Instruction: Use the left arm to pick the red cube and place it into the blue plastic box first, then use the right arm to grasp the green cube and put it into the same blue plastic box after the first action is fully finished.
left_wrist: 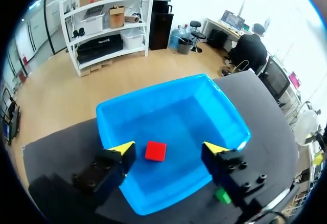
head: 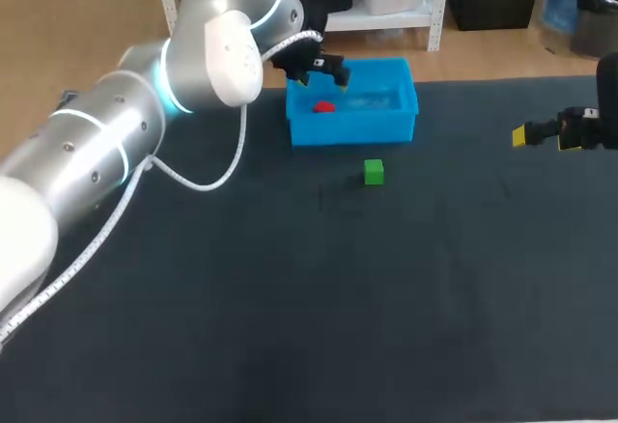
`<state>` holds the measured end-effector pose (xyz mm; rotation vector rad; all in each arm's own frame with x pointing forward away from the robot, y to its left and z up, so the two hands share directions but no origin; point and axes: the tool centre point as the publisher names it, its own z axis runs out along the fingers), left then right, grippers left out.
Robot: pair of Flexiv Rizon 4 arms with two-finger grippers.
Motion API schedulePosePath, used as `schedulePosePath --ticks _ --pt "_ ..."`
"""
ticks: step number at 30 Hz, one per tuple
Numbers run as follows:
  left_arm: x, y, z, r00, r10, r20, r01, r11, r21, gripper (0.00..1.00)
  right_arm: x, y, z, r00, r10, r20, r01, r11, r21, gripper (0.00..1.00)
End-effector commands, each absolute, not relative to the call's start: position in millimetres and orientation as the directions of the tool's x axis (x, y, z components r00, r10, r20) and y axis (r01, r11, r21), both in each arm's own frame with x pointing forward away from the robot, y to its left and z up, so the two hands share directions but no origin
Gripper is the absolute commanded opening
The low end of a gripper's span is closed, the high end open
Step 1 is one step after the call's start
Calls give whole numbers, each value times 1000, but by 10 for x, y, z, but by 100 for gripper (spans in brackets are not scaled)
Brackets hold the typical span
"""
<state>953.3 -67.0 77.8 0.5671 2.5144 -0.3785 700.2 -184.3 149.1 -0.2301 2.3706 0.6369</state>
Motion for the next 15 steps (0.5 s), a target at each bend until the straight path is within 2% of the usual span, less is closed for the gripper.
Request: schedulePosePath --ticks 1,15 --pt "9551 -693 856 -772 322 -548 466 873 -144 98 7003 -1849 1493 -765 1 -644 -322 865 384 100" --pt "9185 -603 1318 -750 305 -586 467 873 -143 100 7003 -1849 1493 -765 1 -644 -322 865 384 100"
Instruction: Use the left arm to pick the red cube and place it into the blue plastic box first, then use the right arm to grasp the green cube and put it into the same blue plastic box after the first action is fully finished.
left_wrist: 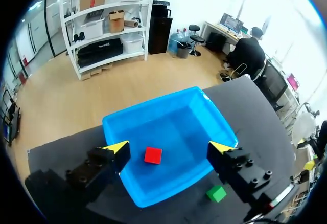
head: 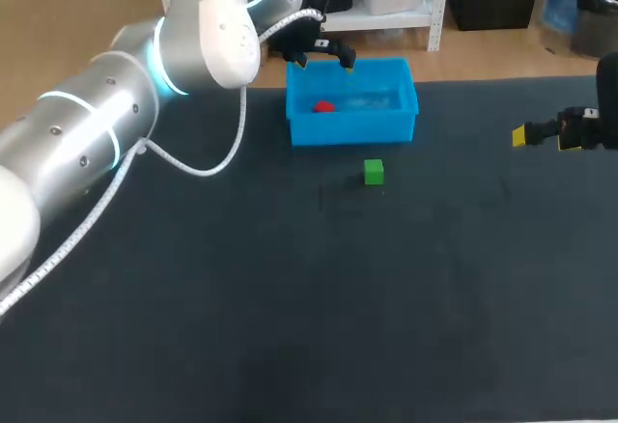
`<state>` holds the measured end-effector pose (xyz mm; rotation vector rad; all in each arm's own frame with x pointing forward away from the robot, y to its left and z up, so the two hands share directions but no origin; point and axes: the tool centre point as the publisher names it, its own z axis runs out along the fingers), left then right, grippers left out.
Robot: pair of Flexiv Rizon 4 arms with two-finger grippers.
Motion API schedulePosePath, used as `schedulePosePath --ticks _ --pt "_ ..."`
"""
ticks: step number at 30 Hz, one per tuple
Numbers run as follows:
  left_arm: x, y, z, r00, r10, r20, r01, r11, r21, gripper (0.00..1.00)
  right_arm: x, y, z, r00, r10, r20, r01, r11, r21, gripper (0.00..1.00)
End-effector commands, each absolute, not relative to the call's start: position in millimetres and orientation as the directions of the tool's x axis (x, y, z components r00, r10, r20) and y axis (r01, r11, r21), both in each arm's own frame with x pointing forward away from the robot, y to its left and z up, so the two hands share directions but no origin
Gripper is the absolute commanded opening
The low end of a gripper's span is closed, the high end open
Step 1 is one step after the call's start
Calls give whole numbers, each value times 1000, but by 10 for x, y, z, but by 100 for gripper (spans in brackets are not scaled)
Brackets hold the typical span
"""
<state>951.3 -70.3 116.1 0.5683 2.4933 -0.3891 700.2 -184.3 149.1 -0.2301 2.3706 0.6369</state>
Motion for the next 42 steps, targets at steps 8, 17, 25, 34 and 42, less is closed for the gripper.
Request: schedulePosePath --ticks 8,17,25,34,42 --pt "8796 -438 1486 -747 290 -599 457 878 -145 100 7003 -1849 1493 -765 1 -644 -322 865 384 100" --pt "8383 -207 1497 -736 264 -624 445 883 -151 100 7003 -1849 1493 -765 1 -644 -322 865 384 100" --pt "8049 -105 1481 -683 268 -679 477 868 -137 100 7003 -1849 1493 -765 1 -644 -322 865 384 100" --pt "7671 50 1387 -644 268 -717 521 839 -154 100 7003 -1849 1493 -765 1 -644 -322 865 384 100" --pt "7443 202 1422 -603 286 -745 557 819 -136 100 7003 -1849 1493 -765 1 -644 -322 865 384 100"
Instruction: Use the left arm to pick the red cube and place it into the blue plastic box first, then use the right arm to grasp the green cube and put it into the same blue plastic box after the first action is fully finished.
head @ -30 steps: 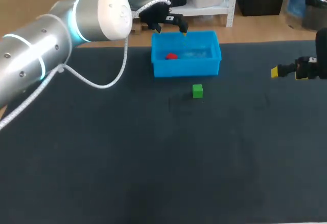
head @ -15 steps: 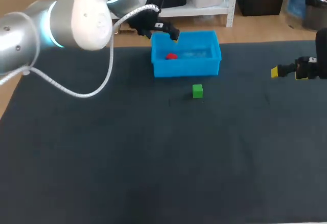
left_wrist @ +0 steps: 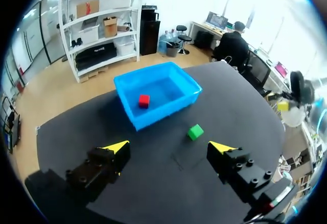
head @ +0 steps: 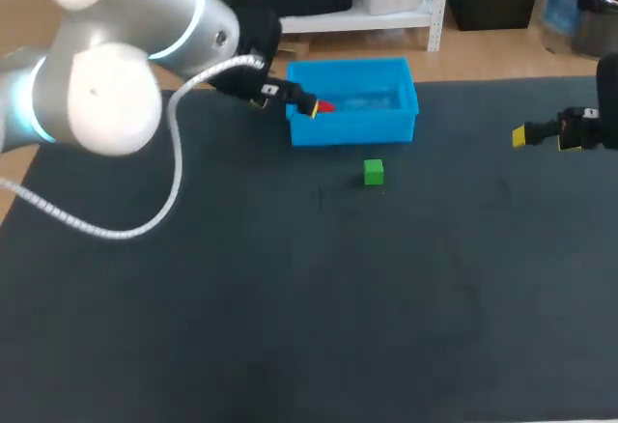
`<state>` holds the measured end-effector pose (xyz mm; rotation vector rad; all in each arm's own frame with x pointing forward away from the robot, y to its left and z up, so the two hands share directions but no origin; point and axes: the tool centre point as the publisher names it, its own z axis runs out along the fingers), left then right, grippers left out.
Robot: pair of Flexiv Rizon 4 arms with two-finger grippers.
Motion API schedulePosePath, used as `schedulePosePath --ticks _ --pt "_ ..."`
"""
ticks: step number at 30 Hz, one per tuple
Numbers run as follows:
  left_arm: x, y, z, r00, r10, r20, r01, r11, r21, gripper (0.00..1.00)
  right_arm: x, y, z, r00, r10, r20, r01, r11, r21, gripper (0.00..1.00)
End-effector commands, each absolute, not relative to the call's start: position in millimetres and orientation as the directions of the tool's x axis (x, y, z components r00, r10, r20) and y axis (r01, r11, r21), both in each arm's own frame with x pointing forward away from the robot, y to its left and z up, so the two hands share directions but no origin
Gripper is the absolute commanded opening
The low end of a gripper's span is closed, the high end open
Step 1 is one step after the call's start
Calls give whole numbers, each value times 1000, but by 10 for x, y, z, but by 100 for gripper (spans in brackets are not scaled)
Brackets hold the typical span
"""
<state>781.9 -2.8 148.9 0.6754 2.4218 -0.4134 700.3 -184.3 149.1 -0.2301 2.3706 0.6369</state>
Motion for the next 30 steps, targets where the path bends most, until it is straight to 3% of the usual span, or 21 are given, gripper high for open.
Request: schedulePosePath --ticks 1,30 --pt "7423 227 1422 -602 290 -744 559 818 -134 100 7003 -1849 1493 -765 1 -644 -322 865 384 100" --pt "6874 653 1211 -641 373 -671 649 730 -215 100 7003 -1849 1493 -765 1 -644 -322 865 384 100"
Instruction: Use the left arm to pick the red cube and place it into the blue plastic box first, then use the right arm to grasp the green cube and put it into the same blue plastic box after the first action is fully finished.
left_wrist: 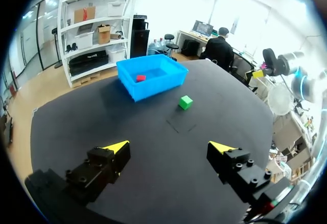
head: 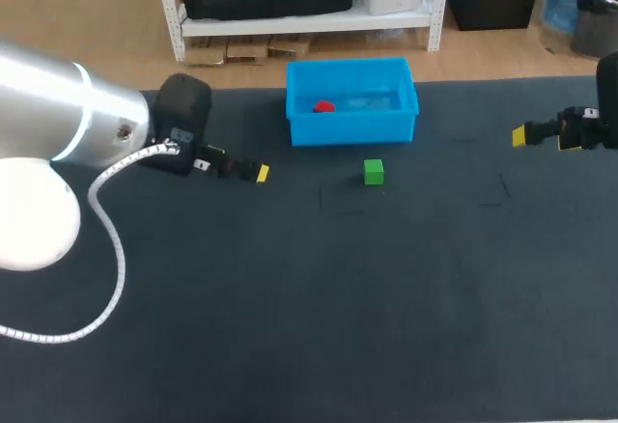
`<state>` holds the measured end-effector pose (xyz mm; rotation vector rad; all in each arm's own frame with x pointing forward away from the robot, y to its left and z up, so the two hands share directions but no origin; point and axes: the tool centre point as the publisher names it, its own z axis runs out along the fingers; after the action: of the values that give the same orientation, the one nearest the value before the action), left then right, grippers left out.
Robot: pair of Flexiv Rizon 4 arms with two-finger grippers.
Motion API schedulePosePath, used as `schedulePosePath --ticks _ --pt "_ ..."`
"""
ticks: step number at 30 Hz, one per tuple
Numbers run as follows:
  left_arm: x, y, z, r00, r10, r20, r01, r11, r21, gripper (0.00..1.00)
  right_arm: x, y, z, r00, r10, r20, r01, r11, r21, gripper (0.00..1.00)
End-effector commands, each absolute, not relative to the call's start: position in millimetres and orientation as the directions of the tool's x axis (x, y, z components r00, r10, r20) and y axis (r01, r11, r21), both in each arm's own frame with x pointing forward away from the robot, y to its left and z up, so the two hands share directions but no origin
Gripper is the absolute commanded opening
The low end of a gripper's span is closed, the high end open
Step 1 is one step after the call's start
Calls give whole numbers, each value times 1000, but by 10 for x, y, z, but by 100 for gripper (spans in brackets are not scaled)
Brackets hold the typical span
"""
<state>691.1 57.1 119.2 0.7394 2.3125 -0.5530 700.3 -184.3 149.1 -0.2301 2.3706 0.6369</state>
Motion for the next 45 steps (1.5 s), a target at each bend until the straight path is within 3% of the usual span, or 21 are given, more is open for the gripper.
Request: schedulePosePath --ticks 1,29,38,45 --pt "6866 667 1199 -647 380 -661 651 726 -220 100 7003 -1849 1493 -765 1 -644 -322 865 384 100" --pt "6841 655 1167 -625 434 -648 697 684 -214 100 7016 -1847 1552 -761 -2 -649 -324 868 377 100" --pt "6841 655 1167 -625 434 -648 697 684 -214 100 7039 -1658 1741 -766 -208 -608 -361 922 139 100" --pt "6841 655 1167 -625 434 -648 697 684 -214 100 7022 -1445 1796 -801 -254 -542 -371 921 117 100"
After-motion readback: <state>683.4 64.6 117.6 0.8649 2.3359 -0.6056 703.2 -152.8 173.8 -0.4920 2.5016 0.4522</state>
